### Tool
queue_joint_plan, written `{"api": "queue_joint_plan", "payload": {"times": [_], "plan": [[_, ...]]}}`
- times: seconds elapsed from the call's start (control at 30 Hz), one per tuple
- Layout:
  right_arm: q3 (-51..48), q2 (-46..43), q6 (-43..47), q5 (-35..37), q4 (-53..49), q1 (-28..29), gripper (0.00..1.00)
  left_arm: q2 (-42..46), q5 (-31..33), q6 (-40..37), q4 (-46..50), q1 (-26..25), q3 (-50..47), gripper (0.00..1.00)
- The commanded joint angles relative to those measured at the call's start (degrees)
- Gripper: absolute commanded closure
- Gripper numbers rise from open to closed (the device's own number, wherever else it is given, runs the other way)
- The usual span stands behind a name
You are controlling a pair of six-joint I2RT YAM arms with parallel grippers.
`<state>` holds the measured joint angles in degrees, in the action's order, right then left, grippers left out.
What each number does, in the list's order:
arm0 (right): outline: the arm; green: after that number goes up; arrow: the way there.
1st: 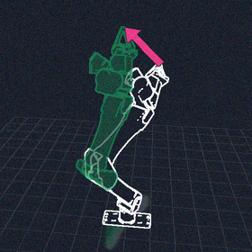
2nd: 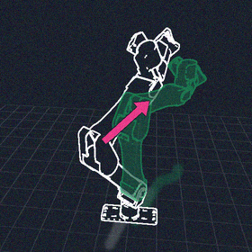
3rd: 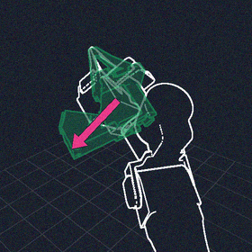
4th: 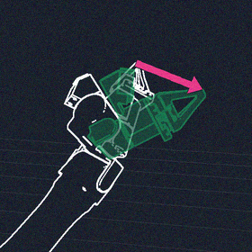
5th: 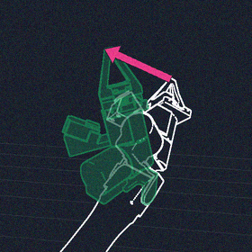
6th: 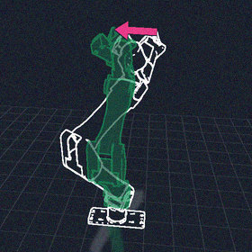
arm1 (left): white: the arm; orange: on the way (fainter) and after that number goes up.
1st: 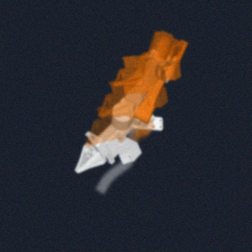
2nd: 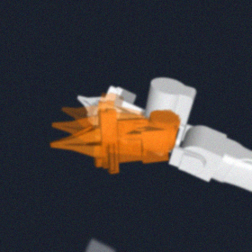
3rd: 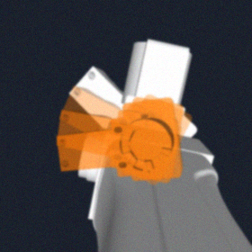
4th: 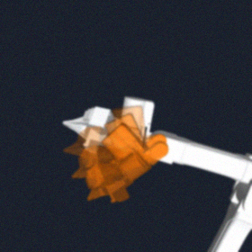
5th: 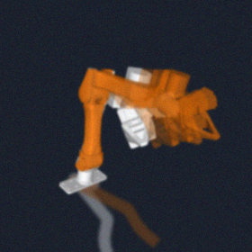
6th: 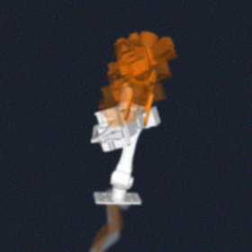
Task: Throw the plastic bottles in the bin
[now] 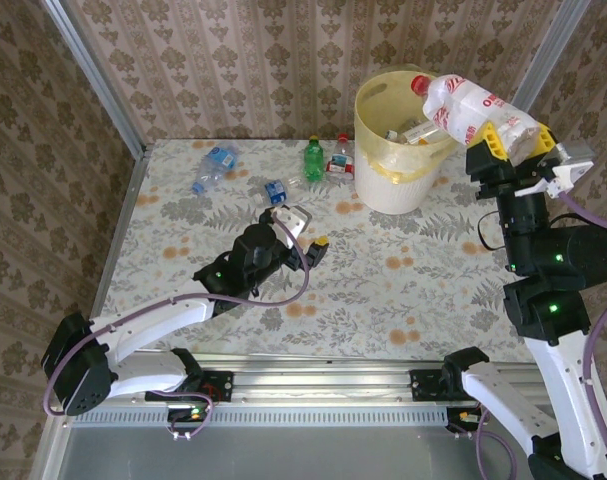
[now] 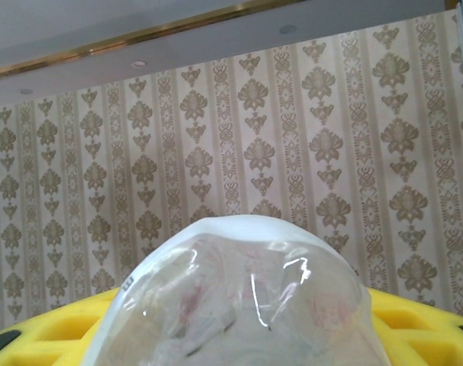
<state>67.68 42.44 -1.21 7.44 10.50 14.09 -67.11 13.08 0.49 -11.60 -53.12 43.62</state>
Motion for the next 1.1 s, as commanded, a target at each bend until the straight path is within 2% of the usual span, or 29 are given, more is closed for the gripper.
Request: {"api": "queue_joint_plan", "payload": {"times": [0.0, 1.07], "plan": [[-0.71, -0.25, 2.66, 2.98, 4.96, -0.06, 0.6, -0.3, 0.16, 1.69, -2.46, 0.65, -0.57, 0.0], [-0.36, 1.8, 5.25, 4.15, 5.84, -0.07, 0.59, -0.48, -0.85, 1.32, -3.19, 2.18, -0.25, 0.0]]}}
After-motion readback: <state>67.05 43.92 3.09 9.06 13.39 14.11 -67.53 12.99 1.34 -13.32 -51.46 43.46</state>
